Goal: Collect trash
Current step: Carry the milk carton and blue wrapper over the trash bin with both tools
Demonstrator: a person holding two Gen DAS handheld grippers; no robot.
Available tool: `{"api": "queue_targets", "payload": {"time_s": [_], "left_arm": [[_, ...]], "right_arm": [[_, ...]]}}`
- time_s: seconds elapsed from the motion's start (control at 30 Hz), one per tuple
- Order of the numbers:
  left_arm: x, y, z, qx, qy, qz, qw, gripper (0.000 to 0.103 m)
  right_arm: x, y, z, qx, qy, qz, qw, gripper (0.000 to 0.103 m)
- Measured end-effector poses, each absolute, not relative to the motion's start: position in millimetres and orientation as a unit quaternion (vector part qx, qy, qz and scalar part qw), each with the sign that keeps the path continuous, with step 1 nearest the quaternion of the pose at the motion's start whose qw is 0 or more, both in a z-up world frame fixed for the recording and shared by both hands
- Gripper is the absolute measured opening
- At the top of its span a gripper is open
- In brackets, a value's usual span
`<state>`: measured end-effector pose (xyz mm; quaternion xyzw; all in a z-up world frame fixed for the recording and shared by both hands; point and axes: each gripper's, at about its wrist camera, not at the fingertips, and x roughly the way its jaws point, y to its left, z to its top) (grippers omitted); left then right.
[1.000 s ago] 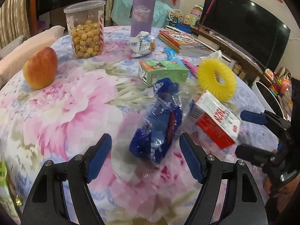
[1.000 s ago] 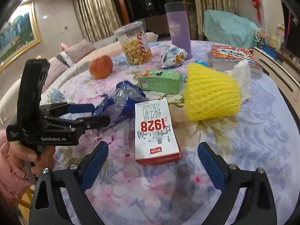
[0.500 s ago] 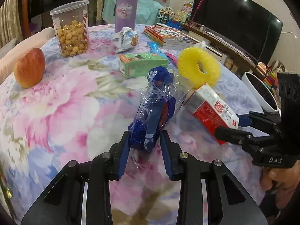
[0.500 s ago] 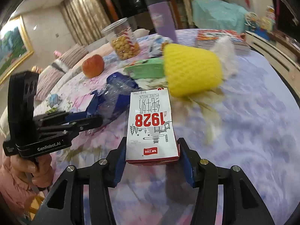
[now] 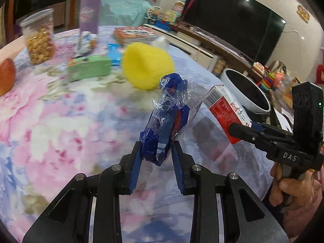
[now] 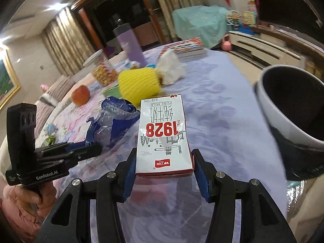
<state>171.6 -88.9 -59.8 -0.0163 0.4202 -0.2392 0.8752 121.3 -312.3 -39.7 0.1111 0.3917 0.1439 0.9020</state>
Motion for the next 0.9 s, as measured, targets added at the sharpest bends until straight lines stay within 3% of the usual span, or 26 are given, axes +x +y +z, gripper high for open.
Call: {"api": "queue_targets", "payload": {"time_s": [0.9], "left_arm": [[171, -183, -49, 0.011, 0.423, -0.296, 0.856, 0.028]], "right_arm": [[89, -401, -27, 0.16, 0.357, 0.077, 0.917, 0.053]]}}
